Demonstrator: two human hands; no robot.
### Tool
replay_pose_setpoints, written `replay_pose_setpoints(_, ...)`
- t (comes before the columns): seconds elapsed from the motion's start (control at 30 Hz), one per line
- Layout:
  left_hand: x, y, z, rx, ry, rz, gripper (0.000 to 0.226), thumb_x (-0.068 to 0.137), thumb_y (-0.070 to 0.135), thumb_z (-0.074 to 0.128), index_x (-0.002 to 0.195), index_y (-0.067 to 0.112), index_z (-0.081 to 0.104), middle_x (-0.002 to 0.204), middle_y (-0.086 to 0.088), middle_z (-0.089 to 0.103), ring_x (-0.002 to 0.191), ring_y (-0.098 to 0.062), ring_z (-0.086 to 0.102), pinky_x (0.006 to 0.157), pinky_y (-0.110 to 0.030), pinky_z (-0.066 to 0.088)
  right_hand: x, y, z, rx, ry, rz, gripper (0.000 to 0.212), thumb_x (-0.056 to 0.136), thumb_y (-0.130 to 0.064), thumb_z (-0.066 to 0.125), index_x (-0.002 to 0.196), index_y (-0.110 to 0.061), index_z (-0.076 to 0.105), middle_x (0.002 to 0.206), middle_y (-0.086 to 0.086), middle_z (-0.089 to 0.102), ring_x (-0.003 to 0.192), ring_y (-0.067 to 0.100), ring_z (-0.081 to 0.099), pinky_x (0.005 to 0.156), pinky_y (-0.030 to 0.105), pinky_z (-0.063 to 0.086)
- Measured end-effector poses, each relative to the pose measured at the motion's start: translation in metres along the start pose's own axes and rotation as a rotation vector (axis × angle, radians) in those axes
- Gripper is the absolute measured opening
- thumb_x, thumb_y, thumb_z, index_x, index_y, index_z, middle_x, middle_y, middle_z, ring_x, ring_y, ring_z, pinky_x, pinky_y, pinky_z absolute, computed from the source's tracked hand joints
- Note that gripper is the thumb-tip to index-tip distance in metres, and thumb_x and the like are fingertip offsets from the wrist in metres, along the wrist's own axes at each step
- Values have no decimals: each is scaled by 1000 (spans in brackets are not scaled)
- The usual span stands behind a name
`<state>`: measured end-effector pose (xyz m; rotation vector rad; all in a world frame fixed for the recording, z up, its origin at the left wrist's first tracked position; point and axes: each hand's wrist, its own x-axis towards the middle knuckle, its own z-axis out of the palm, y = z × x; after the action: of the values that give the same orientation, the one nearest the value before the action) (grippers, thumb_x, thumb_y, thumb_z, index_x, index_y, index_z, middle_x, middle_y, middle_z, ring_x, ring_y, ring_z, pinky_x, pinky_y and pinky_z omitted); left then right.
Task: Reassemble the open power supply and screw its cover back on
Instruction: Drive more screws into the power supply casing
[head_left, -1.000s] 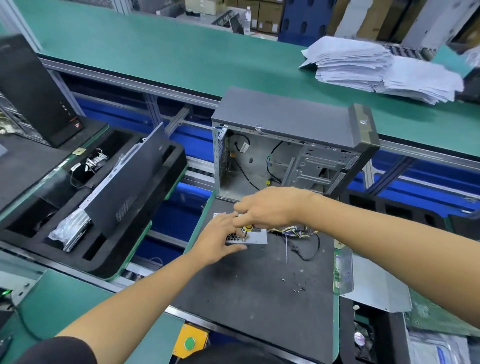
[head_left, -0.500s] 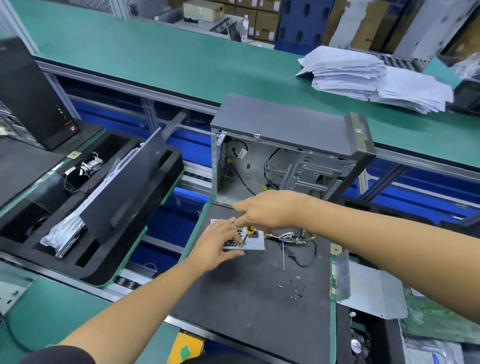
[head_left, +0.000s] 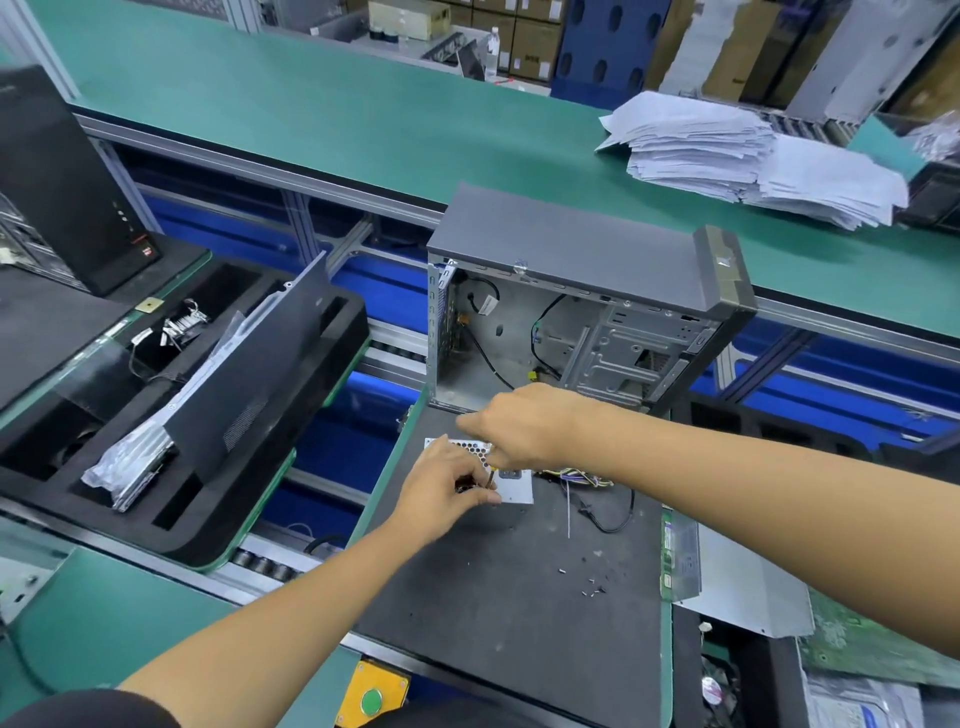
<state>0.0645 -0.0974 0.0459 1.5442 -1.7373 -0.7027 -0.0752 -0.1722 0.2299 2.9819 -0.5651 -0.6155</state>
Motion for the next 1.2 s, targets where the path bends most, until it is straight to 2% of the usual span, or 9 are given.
replay_pose_setpoints(0.13, 2, 1, -1, -142, -32, -111, 20, 74, 31, 92, 80, 29, 72, 91, 14, 67, 100, -13, 56, 87, -37, 49, -4, 10, -12, -214, -18, -366, 33, 93, -19, 54, 124, -24, 43, 91, -6, 48, 60, 28, 53, 49, 35, 35)
replay_pose_setpoints(0.23, 2, 0, -4, -67, -68, -37, 18, 77, 32, 88, 90, 28, 76, 94, 33, 65, 109, 6, 45, 103, -42, 44, 0, 6, -16, -367, -9, -542, 24, 100, -19, 44, 122, -25, 51, 101, -3, 59, 71, 28, 59, 62, 39, 50)
replay_pose_setpoints(0.4, 1, 2, -6, -21, -44, -103, 21, 73, 42, 90, 78, 46, 70, 104, 32, 61, 113, 0, 49, 95, -32, 49, 10, -15, -4, -50, 74, -22, 20, 96, -23, 51, 114, -17, 57, 66, -1, 41, 56, 24, 42, 46, 31, 24)
replay_pose_setpoints(0.53, 0, 2, -7, -43, -39, -14, 26, 77, 42, 87, 91, 53, 68, 106, 28, 62, 111, 2, 41, 102, -31, 41, 16, -23, -2, 56, 26, 256, 19, 95, -27, 54, 107, -14, 59, 67, -2, 33, 74, 30, 62, 45, 29, 20)
replay_pose_setpoints(0.67, 2, 3, -7, -54, -38, -73, 18, 76, 42, 89, 82, 35, 74, 97, 22, 65, 111, -2, 48, 89, -24, 44, 9, -7, -14, -294, 88, -176, 33, 98, -38, 45, 128, -22, 45, 85, -2, 44, 50, 25, 42, 46, 32, 30)
replay_pose_setpoints(0.8, 4, 7, -8, 15, -45, -32, 26, 77, 37, 89, 96, 41, 71, 99, 33, 52, 114, -15, 50, 108, -38, 41, 9, -2, -16, -442, 2, -534, 22, 99, -23, 45, 119, -29, 50, 100, -2, 62, 63, 25, 53, 52, 35, 43)
replay_pose_setpoints(0.97, 3, 2, -3, 12, -12, -75, 24, 72, 47, 88, 75, 37, 67, 96, 26, 66, 113, -10, 48, 115, -21, 27, 10, -12, 6, 208, 98, 244, 3, 89, -22, 54, 89, -20, 52, 65, -2, 40, 63, 29, 47, 47, 28, 22)
replay_pose_setpoints(1.03, 2, 2, 1, 11, 10, -60, 24, 75, 45, 87, 71, 35, 66, 85, 19, 70, 107, -14, 52, 118, -18, 18, 11, -11, 7, 274, 128, 328, 23, 85, -22, 55, 71, -20, 36, 63, 0, 39, 56, 27, 46, 46, 28, 22)
replay_pose_setpoints(1.2, 3, 6, -2, -23, 2, -85, 14, 73, 38, 90, 74, 33, 77, 88, 18, 68, 113, -15, 51, 105, -41, 44, 5, 11, -4, -289, 92, -251, 29, 91, -39, 49, 116, -26, 44, 73, -2, 44, 43, 20, 31, 44, 29, 23)
